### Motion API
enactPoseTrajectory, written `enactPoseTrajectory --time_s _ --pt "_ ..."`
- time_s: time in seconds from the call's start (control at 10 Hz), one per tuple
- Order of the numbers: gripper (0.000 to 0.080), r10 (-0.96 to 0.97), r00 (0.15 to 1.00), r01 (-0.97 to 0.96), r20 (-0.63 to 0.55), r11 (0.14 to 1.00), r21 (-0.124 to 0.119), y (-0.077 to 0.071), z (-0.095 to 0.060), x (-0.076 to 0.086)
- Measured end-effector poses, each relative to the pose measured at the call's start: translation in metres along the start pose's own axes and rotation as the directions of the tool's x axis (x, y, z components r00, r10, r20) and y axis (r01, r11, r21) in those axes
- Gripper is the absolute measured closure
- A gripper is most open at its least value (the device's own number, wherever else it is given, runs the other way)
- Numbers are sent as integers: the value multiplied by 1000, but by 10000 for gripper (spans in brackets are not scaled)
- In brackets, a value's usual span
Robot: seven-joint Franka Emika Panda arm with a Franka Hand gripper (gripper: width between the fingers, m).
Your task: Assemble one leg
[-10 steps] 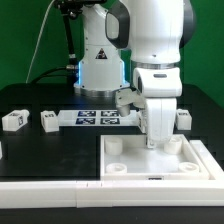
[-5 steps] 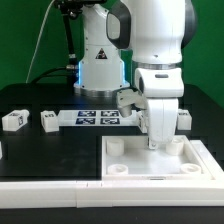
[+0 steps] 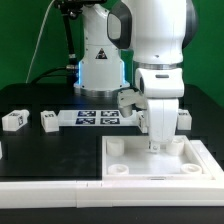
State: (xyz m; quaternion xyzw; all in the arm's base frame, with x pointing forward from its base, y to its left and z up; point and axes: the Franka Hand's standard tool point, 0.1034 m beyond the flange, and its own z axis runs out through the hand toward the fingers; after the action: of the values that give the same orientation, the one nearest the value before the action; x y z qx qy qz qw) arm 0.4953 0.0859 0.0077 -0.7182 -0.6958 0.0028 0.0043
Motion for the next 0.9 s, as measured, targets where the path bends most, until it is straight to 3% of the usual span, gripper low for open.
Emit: enactPoseTrajectory --time_s 0.1,0.2,0.3,0.8,0.9 --pt "244 0 1000 0 0 1000 0 0 0 0" --pt "244 0 1000 0 0 1000 0 0 0 0" --pt "170 0 1000 0 0 1000 0 0 0 0" --pt "150 1 1000 -1 0 1000 -1 0 0 0" --pt "150 28 1000 -28 4 1000 -6 -1 -9 -2"
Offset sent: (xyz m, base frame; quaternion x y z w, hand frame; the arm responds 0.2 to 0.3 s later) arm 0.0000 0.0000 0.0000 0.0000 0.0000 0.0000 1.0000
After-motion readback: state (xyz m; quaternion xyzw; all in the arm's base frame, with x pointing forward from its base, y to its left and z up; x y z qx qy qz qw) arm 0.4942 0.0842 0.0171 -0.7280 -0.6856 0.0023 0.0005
